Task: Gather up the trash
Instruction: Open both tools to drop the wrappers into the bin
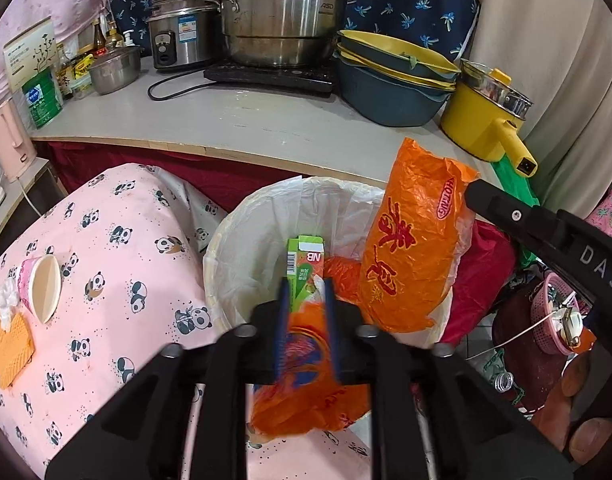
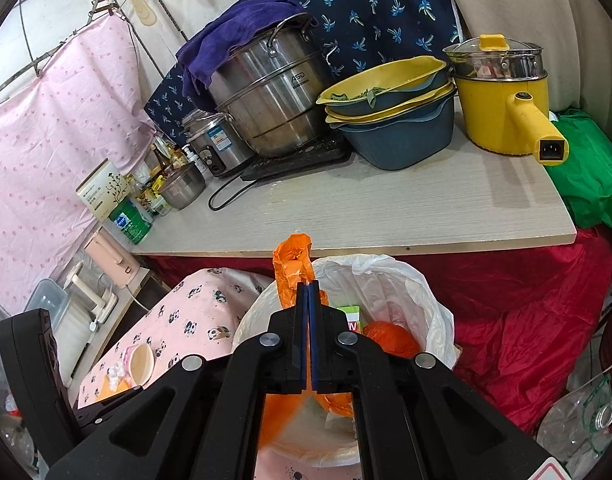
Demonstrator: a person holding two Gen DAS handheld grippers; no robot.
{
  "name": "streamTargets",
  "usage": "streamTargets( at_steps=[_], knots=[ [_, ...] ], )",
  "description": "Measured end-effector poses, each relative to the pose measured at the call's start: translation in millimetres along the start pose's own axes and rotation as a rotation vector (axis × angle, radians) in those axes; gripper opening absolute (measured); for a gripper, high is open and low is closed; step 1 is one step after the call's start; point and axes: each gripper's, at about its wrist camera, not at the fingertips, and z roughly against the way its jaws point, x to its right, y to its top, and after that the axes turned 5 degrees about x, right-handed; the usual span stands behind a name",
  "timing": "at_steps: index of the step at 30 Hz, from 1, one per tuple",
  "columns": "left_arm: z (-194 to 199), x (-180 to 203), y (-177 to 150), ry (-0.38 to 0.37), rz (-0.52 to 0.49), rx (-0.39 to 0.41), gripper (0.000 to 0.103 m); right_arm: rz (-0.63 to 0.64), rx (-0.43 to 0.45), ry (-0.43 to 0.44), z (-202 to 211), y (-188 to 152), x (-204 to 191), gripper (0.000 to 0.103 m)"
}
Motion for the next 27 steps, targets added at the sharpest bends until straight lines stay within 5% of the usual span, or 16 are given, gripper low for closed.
streamTargets(
  at_steps=[2, 11, 27],
  knots=[
    [2.2, -0.7, 0.0, 0.015, 0.001, 0.017, 0.04, 0.002, 0.001, -0.001, -0.1, 0.1, 0.0, 0.002],
    [10.1, -6.4, 1.1, 0.055, -0.004, 0.045, 0.052, 0.018, -0.022, 0.012, -8.8, -3.8, -9.2, 0.008],
    [32.6, -36.1, -4.8, 0.131, 0.049, 0.092, 0.064, 0.064, -0.047, 0.037, -10.1, -7.7, -37.6, 0.021]
  ],
)
